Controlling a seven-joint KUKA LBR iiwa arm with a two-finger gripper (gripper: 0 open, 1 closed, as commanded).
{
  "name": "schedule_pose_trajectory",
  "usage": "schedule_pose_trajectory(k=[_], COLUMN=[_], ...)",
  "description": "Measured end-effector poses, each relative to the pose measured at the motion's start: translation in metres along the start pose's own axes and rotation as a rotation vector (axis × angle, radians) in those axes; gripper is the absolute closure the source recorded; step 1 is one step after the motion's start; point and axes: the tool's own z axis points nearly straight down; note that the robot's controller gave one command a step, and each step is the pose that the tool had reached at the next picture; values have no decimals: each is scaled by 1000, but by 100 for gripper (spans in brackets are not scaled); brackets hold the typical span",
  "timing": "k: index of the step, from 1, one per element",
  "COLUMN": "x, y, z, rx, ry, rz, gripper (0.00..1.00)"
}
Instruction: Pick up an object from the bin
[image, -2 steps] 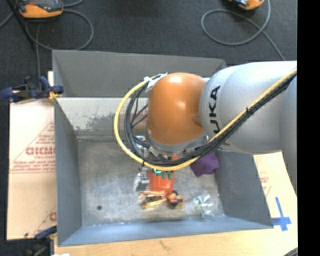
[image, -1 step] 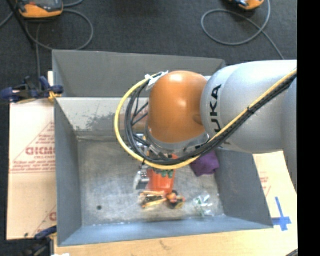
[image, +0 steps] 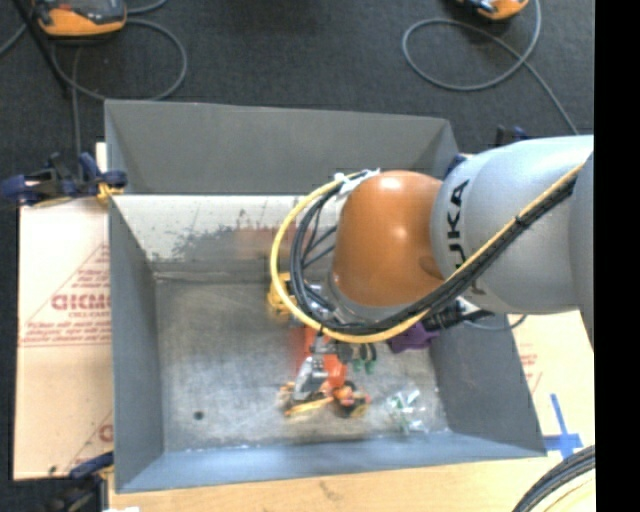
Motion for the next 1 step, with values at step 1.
schedule_pose_trajectory(k=[1], x=[2], y=[-26], z=[11], rx=[4], ry=[4], rz=[-93], gripper=[0])
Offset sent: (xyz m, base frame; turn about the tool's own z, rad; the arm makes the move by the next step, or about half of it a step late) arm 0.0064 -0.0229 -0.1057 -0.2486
